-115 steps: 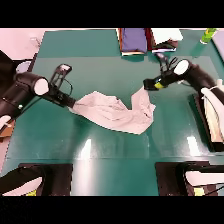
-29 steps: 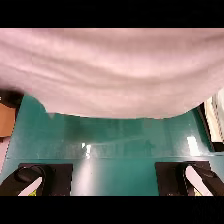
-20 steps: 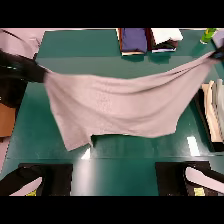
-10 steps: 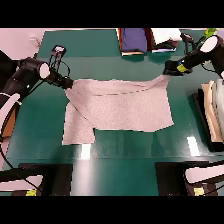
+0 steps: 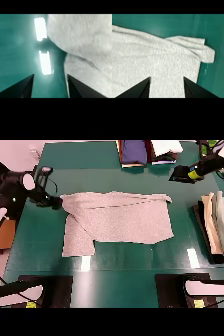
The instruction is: Fold the shirts.
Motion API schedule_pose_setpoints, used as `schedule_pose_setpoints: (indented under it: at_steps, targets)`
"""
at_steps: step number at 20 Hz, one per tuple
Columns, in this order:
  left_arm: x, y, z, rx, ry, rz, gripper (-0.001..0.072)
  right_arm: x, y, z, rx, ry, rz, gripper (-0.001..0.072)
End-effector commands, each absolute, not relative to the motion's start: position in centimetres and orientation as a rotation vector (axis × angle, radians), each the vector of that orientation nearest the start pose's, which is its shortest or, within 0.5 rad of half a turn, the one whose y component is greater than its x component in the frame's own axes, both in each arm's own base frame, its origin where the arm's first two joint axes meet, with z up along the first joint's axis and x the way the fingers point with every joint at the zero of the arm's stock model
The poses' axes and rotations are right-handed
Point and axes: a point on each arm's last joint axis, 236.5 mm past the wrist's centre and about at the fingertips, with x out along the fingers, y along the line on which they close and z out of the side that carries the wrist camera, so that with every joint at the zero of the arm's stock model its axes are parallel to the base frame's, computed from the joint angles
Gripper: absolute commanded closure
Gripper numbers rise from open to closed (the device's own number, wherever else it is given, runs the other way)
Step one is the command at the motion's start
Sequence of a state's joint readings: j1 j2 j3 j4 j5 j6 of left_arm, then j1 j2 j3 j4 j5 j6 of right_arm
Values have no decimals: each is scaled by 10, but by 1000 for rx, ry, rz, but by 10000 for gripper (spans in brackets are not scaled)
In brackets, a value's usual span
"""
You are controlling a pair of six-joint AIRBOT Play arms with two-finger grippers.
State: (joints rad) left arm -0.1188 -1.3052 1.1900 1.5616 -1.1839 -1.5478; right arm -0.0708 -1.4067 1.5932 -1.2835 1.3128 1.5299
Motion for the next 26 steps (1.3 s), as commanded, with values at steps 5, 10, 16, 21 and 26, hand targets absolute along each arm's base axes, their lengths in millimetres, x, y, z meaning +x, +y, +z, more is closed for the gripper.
schedule_pose_setpoints:
  at_steps: [5, 10, 16, 21, 26]
  targets:
    - [365, -63, -50, 33, 1338, -193, 210, 392, 44, 92, 234, 1137, 174, 251]
    - [361, -86, -73, -12, 1385, -298, 210, 376, 45, 75, 242, 1178, 170, 251]
    - [358, -97, -81, -67, 1414, -319, 219, 375, 45, 75, 243, 1183, 171, 252]
    - [366, -98, -64, -61, 1386, -329, 684, 347, 34, 62, 188, 1310, 146, 261]
    - [376, -99, -27, -47, 1285, -335, 684, 261, 17, 2, 231, 1571, 58, 100]
